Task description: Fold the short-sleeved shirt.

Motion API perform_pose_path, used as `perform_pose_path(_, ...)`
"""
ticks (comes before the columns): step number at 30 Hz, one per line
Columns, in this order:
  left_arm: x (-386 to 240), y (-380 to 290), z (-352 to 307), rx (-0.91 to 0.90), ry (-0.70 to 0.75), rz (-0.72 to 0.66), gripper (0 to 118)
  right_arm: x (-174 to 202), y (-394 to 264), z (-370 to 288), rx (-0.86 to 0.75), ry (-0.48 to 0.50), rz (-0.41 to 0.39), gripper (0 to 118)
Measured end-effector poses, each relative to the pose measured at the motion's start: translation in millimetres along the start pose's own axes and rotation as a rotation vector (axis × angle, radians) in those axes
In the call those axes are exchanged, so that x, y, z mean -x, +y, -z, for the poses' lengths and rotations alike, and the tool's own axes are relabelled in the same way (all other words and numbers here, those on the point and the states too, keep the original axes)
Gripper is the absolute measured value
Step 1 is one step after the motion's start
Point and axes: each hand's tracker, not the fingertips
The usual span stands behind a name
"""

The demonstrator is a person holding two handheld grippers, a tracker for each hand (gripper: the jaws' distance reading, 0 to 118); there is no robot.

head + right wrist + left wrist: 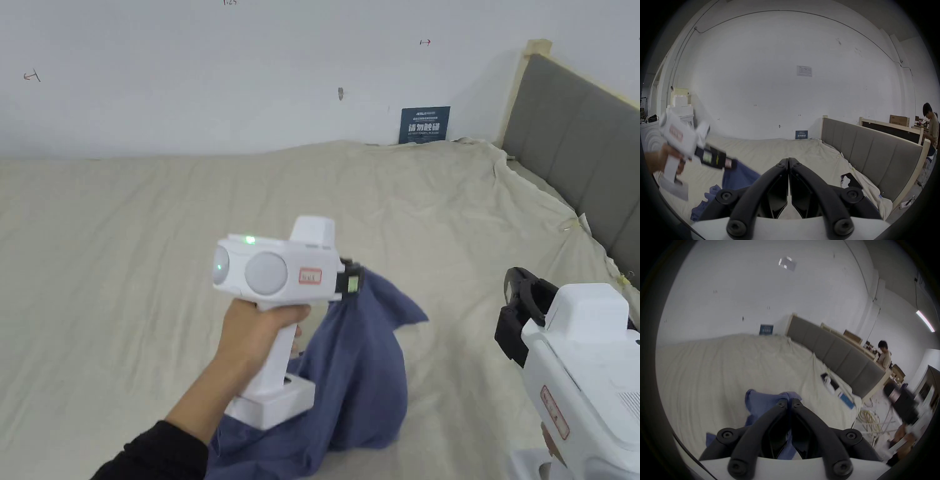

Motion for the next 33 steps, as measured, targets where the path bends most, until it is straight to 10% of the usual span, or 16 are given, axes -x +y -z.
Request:
perform_pose_path(14, 4.7, -133.2, 80.5, 0.353, 0.139, 0.062, 4, 9.1, -21.7, -2.6, 0.067, 0.02, 0.026, 0)
perform_pose_path(19, 8.6, -141.7, 76.8, 0.323, 0.192, 0.004, 46, 11.5, -21.3, -4.6, 0.067, 0.033, 0.022, 0)
perform_pose_path(23, 7.0, -131.7, 45.9, 0.178, 0.199, 0.009, 102, 11.3, -17.7, -6.5, 0.064, 0.031, 0.024, 0)
perform_pose_path(33, 0.7, -77.9, -98.0, -0.303, 0.349, 0.063, 103, 19.8, 0.3, -15.0, 0.019, 0.029, 0.034, 0)
